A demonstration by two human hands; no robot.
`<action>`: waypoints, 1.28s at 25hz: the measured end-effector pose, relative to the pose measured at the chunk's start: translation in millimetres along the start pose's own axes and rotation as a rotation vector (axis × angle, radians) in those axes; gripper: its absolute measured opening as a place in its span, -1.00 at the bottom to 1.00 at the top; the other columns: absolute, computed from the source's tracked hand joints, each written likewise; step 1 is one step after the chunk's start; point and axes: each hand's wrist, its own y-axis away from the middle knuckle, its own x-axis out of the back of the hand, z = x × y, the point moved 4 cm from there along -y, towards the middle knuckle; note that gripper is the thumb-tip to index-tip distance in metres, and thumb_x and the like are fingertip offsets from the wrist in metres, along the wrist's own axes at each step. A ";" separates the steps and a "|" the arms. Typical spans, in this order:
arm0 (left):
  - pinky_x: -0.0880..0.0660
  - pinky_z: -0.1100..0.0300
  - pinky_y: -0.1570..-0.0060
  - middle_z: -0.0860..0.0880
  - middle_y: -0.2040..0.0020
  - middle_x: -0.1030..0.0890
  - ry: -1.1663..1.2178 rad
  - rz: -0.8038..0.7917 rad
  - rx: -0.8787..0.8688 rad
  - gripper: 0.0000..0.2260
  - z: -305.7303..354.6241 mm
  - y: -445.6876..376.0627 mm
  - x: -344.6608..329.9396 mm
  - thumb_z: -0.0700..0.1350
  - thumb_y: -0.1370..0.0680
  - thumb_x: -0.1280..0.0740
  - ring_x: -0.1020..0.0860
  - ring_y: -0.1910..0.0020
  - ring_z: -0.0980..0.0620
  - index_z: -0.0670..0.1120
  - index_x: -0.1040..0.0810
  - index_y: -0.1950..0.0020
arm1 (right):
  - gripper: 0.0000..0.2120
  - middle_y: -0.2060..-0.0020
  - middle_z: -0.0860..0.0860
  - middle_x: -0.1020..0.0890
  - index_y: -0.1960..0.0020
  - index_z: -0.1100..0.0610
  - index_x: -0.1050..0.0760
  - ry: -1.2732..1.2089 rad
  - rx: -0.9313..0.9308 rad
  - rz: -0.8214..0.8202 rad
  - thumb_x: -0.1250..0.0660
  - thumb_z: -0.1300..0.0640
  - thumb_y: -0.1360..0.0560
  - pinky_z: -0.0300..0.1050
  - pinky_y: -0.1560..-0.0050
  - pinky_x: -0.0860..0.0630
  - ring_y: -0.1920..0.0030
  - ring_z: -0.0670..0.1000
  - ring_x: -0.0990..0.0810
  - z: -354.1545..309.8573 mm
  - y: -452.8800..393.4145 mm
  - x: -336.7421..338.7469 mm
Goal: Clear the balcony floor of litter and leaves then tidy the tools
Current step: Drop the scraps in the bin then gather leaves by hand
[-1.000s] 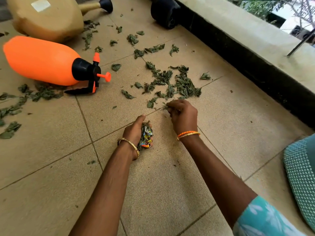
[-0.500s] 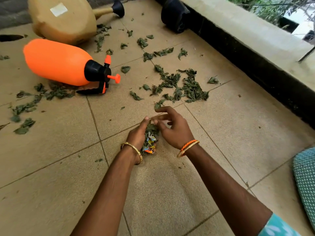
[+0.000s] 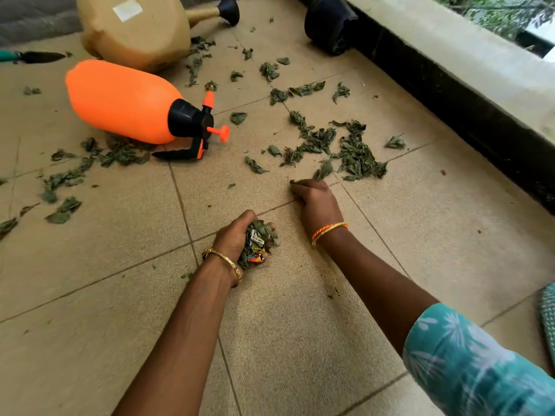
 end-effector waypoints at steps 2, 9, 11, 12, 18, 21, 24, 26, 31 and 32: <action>-0.38 0.37 0.63 0.01 0.36 -0.66 0.011 -0.007 0.003 -0.82 0.1 1.0 -1.7 -0.10 -0.58 -0.22 -0.52 0.58 0.11 -0.11 -0.51 0.19 | -0.70 -0.14 0.16 -0.58 -0.20 0.24 -0.54 0.023 0.018 -0.007 -0.20 0.36 -0.52 0.05 -0.15 -0.46 -0.20 0.16 -0.47 0.6 3.9 4.0; -0.37 0.40 0.62 -0.11 0.08 -0.62 0.034 -0.146 0.036 -0.74 -3.4 -1.3 -20.6 -0.04 -0.62 -0.09 -0.49 0.56 0.12 -0.13 -0.53 -0.05 | -0.83 0.08 0.00 -0.65 0.07 0.17 -0.63 -0.893 -0.382 0.066 -0.38 0.39 -0.42 -0.32 0.23 -0.58 0.28 -0.14 -0.63 -13.0 32.1 42.7; -0.35 0.40 0.61 -0.06 0.26 -0.61 0.013 -0.199 0.038 -0.74 -5.3 1.9 -27.1 -0.08 -0.58 -0.10 -0.49 0.54 0.10 -0.11 -0.55 0.08 | -0.80 0.17 0.02 -0.67 0.11 0.14 -0.61 -0.966 -0.405 -0.035 -0.38 0.42 -0.41 -0.22 0.28 -0.61 0.32 -0.13 -0.64 -24.9 48.4 38.0; -0.34 0.40 0.62 -0.04 0.34 -0.58 -0.004 -0.197 0.037 -0.75 -6.4 3.3 -29.7 -0.09 -0.57 -0.11 -0.49 0.55 0.10 -0.12 -0.53 0.16 | -0.77 0.23 0.00 -0.66 0.11 0.14 -0.60 -0.877 -0.379 -0.049 -0.36 0.44 -0.40 -0.29 0.29 -0.58 0.33 -0.17 -0.62 -28.3 54.2 35.8; -0.37 0.37 0.63 -0.11 0.41 -0.55 0.004 -0.006 -0.022 -0.72 -7.9 -8.1 -23.9 -0.04 -0.59 -0.20 -0.48 0.62 0.05 -0.18 -0.51 0.22 | -0.76 0.07 -0.03 -0.59 0.03 0.08 -0.62 -0.500 -0.292 -0.035 -0.25 0.34 -0.48 -0.38 0.12 -0.48 0.06 -0.09 -0.54 -7.7 55.6 52.3; -0.36 0.39 0.63 -0.07 0.54 -0.50 0.068 0.000 -0.029 -0.66 -2.9 -7.2 -18.6 -0.02 -0.61 -0.16 -0.46 0.63 0.06 -0.17 -0.44 0.29 | -0.69 -0.14 0.05 -0.48 -0.20 0.06 -0.52 -0.323 -0.359 -0.174 -0.37 0.15 -0.46 -0.09 -0.15 -0.43 -0.21 0.05 -0.42 12.3 58.8 51.5; -0.36 0.39 0.62 -0.06 0.54 -0.50 0.076 0.001 -0.030 -0.66 -3.2 -5.8 -18.0 -0.02 -0.61 -0.15 -0.46 0.62 0.05 -0.17 -0.44 0.29 | -0.42 -0.23 0.08 -0.36 -0.32 0.03 -0.42 -0.148 -0.235 -0.347 -0.46 -0.09 -0.36 -0.09 -0.22 -0.30 -0.26 0.08 -0.28 -4.6 73.4 27.6; -0.37 0.38 0.61 -0.06 0.53 -0.51 0.080 0.003 -0.029 -0.67 -4.3 -5.0 -17.5 -0.04 -0.59 -0.16 -0.46 0.62 0.05 -0.18 -0.45 0.30 | -0.61 -0.13 0.11 -0.44 -0.21 0.09 -0.54 -0.160 -0.117 -0.233 -0.44 0.03 -0.41 -0.07 -0.16 -0.37 -0.17 0.10 -0.37 -19.5 78.3 14.4; -0.37 0.37 0.62 -0.07 0.55 -0.48 0.017 0.037 -0.002 -0.64 -4.3 -7.2 -13.2 0.05 -0.56 -0.25 -0.44 0.65 0.04 -0.16 -0.46 0.34 | -0.89 0.20 0.07 -0.63 0.12 0.15 -0.67 -0.430 -0.270 0.098 -0.41 0.30 -0.41 -0.17 0.13 -0.52 0.19 -0.01 -0.58 -14.1 80.2 12.4; -0.36 0.37 0.63 -0.07 0.55 -0.48 -0.007 0.035 0.003 -0.64 -5.4 -7.9 -13.0 0.05 -0.56 -0.25 -0.43 0.65 0.04 -0.16 -0.46 0.34 | -0.90 0.23 0.04 -0.65 0.14 0.13 -0.67 -0.555 -0.360 0.071 -0.43 0.29 -0.40 -0.21 0.14 -0.54 0.22 -0.05 -0.60 -13.9 80.2 12.4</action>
